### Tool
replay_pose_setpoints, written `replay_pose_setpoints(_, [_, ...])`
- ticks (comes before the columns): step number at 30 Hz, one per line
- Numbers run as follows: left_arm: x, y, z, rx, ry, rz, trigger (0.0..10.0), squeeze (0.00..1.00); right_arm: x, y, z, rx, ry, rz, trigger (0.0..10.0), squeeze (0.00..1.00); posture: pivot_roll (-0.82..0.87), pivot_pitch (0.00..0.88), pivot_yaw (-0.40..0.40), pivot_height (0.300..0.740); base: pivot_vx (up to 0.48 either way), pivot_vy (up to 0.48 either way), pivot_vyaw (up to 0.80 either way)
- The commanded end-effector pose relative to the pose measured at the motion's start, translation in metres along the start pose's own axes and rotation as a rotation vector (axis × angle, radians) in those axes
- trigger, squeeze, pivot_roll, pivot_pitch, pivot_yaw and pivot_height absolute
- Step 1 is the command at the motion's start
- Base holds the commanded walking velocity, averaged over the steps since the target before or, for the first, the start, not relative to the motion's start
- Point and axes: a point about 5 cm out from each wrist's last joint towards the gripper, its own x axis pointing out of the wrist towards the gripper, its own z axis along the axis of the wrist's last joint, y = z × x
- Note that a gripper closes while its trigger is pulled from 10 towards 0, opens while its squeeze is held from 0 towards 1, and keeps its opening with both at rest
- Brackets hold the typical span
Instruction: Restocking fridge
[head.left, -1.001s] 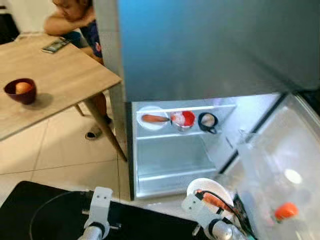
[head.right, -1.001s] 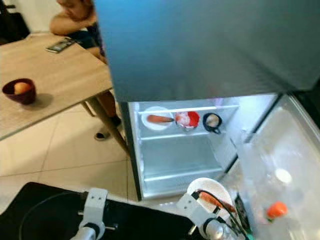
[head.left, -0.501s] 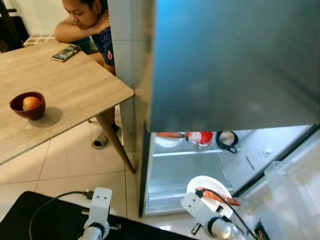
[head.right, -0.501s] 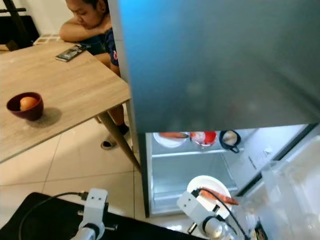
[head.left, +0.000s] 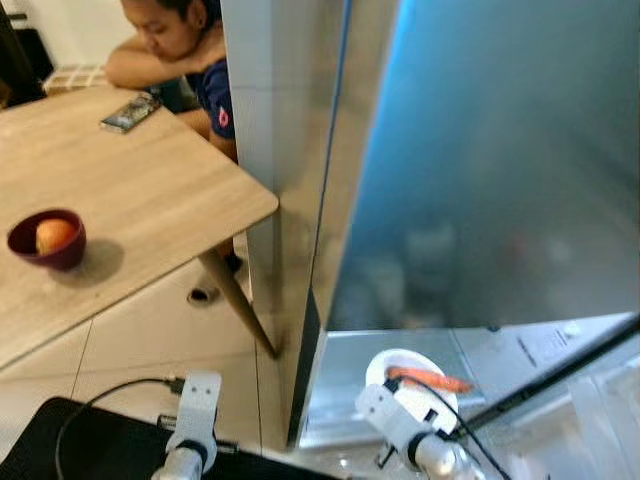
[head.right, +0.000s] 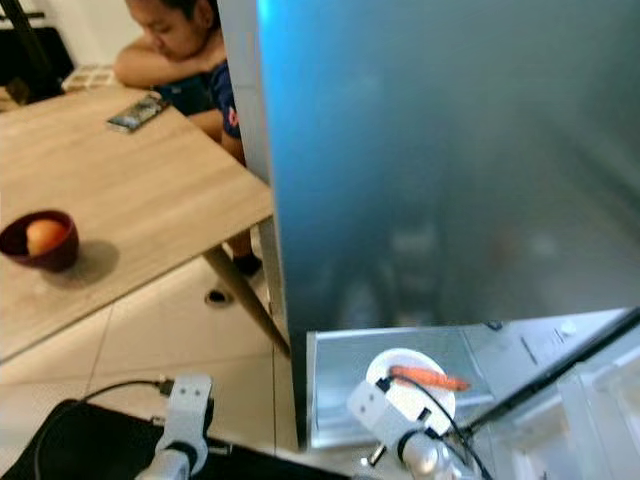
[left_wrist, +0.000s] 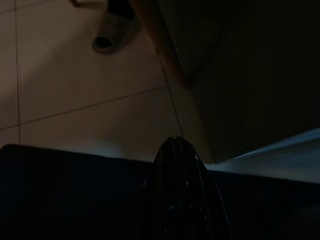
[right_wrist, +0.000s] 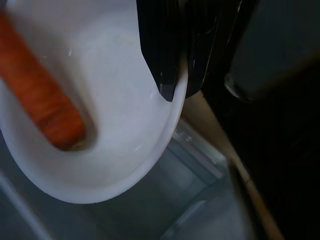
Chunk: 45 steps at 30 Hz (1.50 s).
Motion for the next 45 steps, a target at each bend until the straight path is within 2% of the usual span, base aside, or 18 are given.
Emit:
replay_pose_setpoints(1, [-0.0037,0.0005,-0.0067,0.014,0.021,-0.001,10.0,0.00,-0.0021,0.0030,-0.0063,-0.001,0.019,0.008,10.0,0.00,-0.09,0.112,-0.031,0.740,0.000,0.000,0.00])
replay_pose_setpoints(7, [-0.0037,-0.0006,-0.0064,0.021,0.017,-0.004,10.0,0.00,-0.0024,0.0035,-0.0068,0.000,0.020,0.009,10.0,0.00,-0.09,0.114,-0.032,0.740,0.000,-0.127,0.00])
replay_pose_setpoints(28, [-0.0056,-0.0035,-0.0098,-0.001,0.024,-0.009,10.0,0.00,-0.0029,0.0031,-0.0078,-0.009,0.020,0.011,10.0,0.00,-0.09,0.115,-0.037,0.740,0.000,-0.464,0.00])
replay_pose_setpoints(45, [-0.0091,-0.0022,-0.0142,-0.031,0.026,0.010,10.0,0.00,-0.0028,0.0041,-0.0075,-0.015,0.018,0.015,10.0,0.00,-0.09,0.112,-0.037,0.740,0.000,0.000,0.00])
